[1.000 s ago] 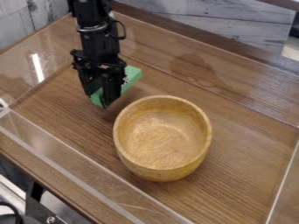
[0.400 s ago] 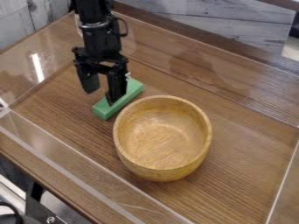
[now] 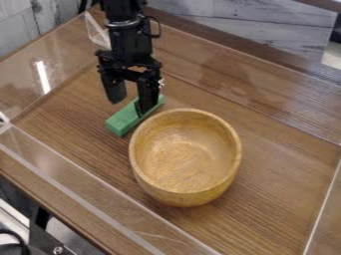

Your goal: Remove the green block from inside the brown bowl and put it on the table

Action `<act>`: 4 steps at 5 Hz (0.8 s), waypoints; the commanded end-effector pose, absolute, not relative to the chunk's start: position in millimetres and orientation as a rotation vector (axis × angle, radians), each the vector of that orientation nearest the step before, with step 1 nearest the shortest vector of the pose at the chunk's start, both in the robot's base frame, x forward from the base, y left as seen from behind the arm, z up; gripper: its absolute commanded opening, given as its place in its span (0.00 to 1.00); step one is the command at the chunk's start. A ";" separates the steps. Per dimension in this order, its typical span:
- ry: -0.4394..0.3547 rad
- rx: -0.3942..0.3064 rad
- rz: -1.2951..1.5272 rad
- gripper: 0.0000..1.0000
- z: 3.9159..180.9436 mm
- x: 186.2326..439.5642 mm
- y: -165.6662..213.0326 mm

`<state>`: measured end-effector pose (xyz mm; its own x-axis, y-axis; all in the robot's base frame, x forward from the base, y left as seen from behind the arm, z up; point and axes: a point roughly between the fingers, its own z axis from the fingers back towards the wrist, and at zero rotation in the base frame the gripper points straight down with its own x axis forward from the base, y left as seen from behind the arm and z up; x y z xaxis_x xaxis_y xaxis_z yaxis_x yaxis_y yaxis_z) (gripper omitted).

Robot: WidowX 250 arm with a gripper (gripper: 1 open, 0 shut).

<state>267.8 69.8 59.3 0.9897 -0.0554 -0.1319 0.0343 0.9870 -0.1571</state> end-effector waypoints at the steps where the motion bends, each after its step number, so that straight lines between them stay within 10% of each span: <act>1: 0.066 -0.134 -0.064 1.00 80.0 282.3 61.9; 4: 0.060 -0.138 -0.090 1.00 81.1 287.7 37.7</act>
<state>277.0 37.4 60.9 0.9875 -0.0899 -0.1292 0.0687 0.9847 -0.1600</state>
